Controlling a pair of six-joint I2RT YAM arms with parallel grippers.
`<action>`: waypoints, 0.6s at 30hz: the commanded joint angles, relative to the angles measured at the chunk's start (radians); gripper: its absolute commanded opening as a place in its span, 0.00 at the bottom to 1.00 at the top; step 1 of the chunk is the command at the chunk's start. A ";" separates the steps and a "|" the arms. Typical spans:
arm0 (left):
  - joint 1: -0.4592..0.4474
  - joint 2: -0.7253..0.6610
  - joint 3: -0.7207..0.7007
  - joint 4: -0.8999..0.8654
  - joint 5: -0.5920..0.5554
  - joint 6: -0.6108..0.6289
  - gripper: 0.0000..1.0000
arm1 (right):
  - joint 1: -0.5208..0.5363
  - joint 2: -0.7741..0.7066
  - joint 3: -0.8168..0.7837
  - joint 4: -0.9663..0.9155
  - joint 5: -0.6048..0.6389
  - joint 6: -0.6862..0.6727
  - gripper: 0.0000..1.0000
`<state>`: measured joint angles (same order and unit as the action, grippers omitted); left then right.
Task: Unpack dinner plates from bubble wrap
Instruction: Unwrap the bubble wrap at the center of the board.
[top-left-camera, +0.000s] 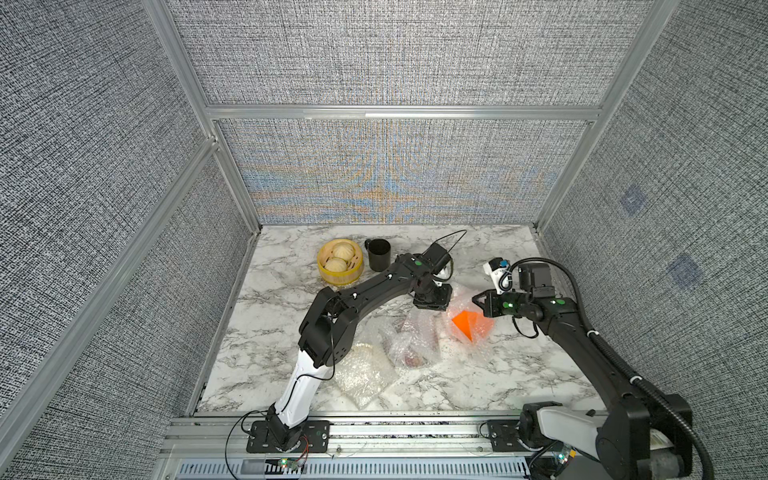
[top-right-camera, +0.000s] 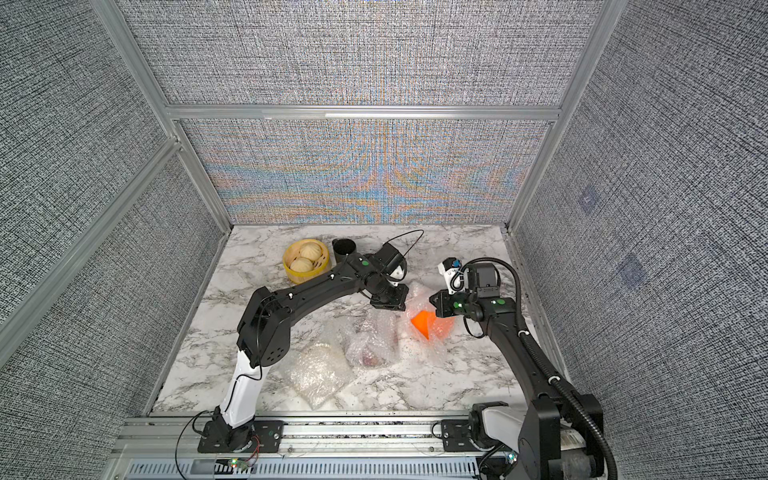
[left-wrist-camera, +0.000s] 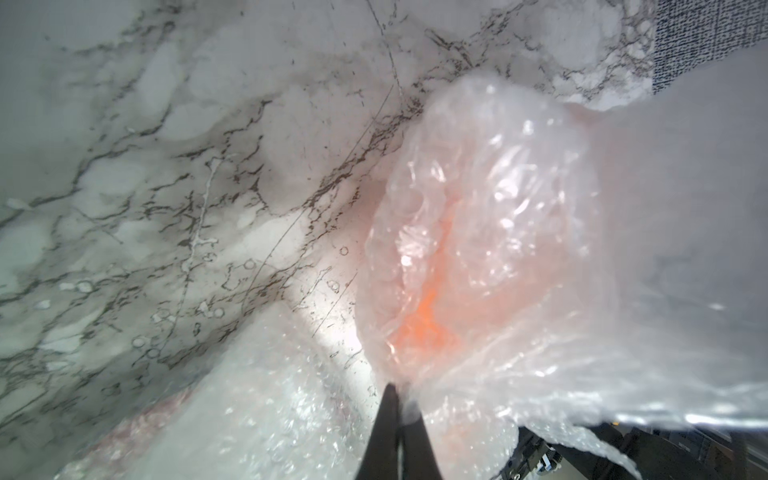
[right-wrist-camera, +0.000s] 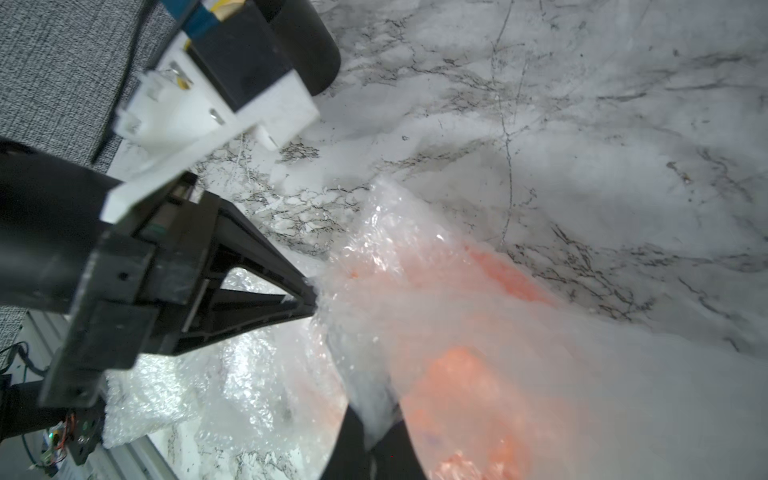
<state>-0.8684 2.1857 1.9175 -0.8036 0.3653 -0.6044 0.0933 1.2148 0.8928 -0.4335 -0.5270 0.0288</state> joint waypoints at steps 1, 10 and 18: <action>0.002 0.006 0.010 -0.086 -0.047 0.016 0.00 | -0.001 0.047 0.066 -0.035 -0.088 0.003 0.11; 0.005 0.046 0.051 -0.117 -0.049 0.046 0.00 | -0.035 0.034 -0.005 -0.105 0.047 -0.014 0.64; 0.009 0.060 0.056 -0.135 -0.061 0.061 0.00 | -0.039 0.109 -0.046 -0.093 -0.019 -0.110 0.62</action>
<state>-0.8619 2.2429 1.9739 -0.9134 0.3141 -0.5571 0.0525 1.2903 0.8486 -0.5285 -0.5083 -0.0341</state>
